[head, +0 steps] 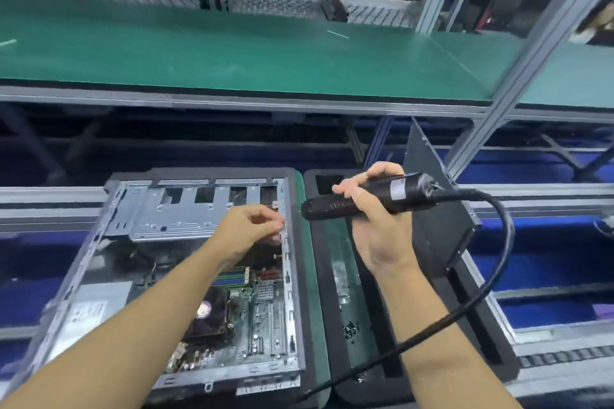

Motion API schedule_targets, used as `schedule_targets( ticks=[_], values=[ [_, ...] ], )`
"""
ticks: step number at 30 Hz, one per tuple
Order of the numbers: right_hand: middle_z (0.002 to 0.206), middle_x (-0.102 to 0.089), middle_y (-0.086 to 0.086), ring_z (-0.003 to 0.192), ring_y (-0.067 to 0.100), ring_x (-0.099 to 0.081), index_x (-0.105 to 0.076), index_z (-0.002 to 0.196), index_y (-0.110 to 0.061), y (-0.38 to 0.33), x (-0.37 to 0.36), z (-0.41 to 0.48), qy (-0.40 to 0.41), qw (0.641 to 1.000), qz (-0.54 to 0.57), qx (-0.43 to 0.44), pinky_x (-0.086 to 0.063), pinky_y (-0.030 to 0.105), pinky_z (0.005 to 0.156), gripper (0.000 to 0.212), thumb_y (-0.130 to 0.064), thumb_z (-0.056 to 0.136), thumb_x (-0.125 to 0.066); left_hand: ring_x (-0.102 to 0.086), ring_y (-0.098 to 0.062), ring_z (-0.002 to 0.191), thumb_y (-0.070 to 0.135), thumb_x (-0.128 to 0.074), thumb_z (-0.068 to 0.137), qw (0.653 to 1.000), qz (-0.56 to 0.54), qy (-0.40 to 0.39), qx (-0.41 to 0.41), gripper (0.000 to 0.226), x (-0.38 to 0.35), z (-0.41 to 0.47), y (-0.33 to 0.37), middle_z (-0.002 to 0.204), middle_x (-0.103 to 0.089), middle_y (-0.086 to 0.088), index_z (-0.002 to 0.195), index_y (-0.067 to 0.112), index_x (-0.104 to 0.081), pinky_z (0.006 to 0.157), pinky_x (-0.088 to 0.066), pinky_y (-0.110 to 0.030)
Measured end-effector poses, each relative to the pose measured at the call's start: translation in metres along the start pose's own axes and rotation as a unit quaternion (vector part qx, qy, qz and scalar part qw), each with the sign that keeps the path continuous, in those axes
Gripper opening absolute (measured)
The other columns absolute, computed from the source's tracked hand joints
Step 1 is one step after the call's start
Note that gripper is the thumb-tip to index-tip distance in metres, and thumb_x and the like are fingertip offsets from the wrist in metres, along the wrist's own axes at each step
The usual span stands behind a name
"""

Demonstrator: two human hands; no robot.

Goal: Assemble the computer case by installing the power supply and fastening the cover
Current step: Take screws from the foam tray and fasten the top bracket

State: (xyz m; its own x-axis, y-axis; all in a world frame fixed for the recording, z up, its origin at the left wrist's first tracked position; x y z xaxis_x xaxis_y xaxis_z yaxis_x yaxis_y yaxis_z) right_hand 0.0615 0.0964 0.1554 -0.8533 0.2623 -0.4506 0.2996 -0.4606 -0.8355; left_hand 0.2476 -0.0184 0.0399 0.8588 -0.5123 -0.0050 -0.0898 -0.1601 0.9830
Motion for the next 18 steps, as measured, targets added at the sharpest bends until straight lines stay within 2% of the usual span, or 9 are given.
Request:
schedule_targets(
  ticks=[3,5,7,9,11,16,18],
  values=[
    [0.078,-0.061,0.007,0.084,0.029,-0.061,-0.051,0.101,-0.016,0.011,-0.027,-0.008,-0.036,0.999,0.029,-0.026,-0.046,0.058,0.103,0.033,0.004,0.079,-0.065,-0.074,-0.023,0.071,0.015,-0.083,0.067,1.0,0.004,-0.003,0.021,0.014,0.023,-0.014,-0.008,0.076,-0.075,-0.009,0.078,0.021,-0.079,0.059,-0.056,-0.02],
    [0.078,-0.058,0.011,0.082,0.029,-0.06,-0.05,0.101,-0.014,0.019,-0.04,-0.012,-0.047,0.997,0.038,-0.037,-0.045,0.058,0.103,0.033,0.009,0.08,-0.058,-0.075,-0.024,0.078,0.011,-0.085,0.072,0.999,0.046,-0.001,0.018,0.016,0.036,-0.019,-0.014,0.081,-0.076,-0.009,0.082,0.022,-0.079,0.068,-0.058,-0.024],
    [0.078,-0.056,0.013,0.081,0.029,-0.06,-0.05,0.101,-0.013,0.024,-0.048,-0.014,-0.051,0.997,0.038,-0.045,-0.045,0.057,0.102,0.034,0.009,0.078,-0.06,-0.075,-0.021,0.078,0.008,-0.083,0.076,0.997,0.081,0.013,0.004,0.02,0.046,-0.023,-0.018,0.081,-0.077,-0.007,0.083,0.026,-0.079,0.073,-0.059,-0.025],
    [0.077,-0.057,0.013,0.079,0.028,-0.061,-0.051,0.1,-0.014,0.029,-0.054,-0.016,-0.057,0.996,0.046,-0.053,-0.046,0.055,0.1,0.034,0.006,0.076,-0.065,-0.075,-0.018,0.076,0.009,-0.084,0.076,0.995,0.099,0.031,-0.008,0.025,0.054,-0.027,-0.019,0.079,-0.077,-0.003,0.082,0.032,-0.08,0.071,-0.057,-0.021],
    [0.076,-0.06,0.01,0.078,0.026,-0.062,-0.052,0.1,-0.015,0.034,-0.058,-0.018,-0.063,0.995,0.049,-0.057,-0.047,0.054,0.099,0.033,0.008,0.078,-0.062,-0.075,-0.019,0.077,0.011,-0.084,0.076,0.994,0.102,0.034,-0.011,0.026,0.058,-0.029,-0.021,0.079,-0.077,0.0,0.083,0.035,-0.08,0.07,-0.056,-0.02],
    [0.074,-0.062,0.007,0.079,0.024,-0.063,-0.05,0.102,-0.015,0.047,-0.063,-0.019,-0.06,0.996,0.039,-0.062,-0.047,0.053,0.101,0.034,0.012,0.082,-0.055,-0.074,-0.022,0.086,0.01,-0.084,0.076,0.994,0.102,0.035,-0.014,0.025,0.063,-0.028,-0.022,0.086,-0.078,0.003,0.084,0.033,-0.081,0.086,-0.059,-0.034],
    [0.075,-0.063,0.008,0.08,0.025,-0.064,-0.052,0.102,-0.016,0.049,-0.062,-0.018,-0.059,0.995,0.04,-0.062,-0.049,0.051,0.1,0.034,0.011,0.082,-0.058,-0.073,-0.015,0.085,0.012,-0.084,0.077,0.993,0.108,0.034,-0.018,0.027,0.063,-0.029,-0.022,0.087,-0.078,0.008,0.084,0.038,-0.08,0.082,-0.057,-0.027]
  ],
)
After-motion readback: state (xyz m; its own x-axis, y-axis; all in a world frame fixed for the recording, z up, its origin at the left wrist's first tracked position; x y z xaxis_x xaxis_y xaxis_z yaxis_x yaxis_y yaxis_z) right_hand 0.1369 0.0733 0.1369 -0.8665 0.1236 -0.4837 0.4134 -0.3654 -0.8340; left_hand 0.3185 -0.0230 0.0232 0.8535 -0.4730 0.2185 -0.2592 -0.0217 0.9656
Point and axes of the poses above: each hand's wrist, its own z-axis towards the middle knuckle, its own x-axis out of the back of the hand, y = z × x, the point moved 6 cm from there along z, towards the middle knuckle
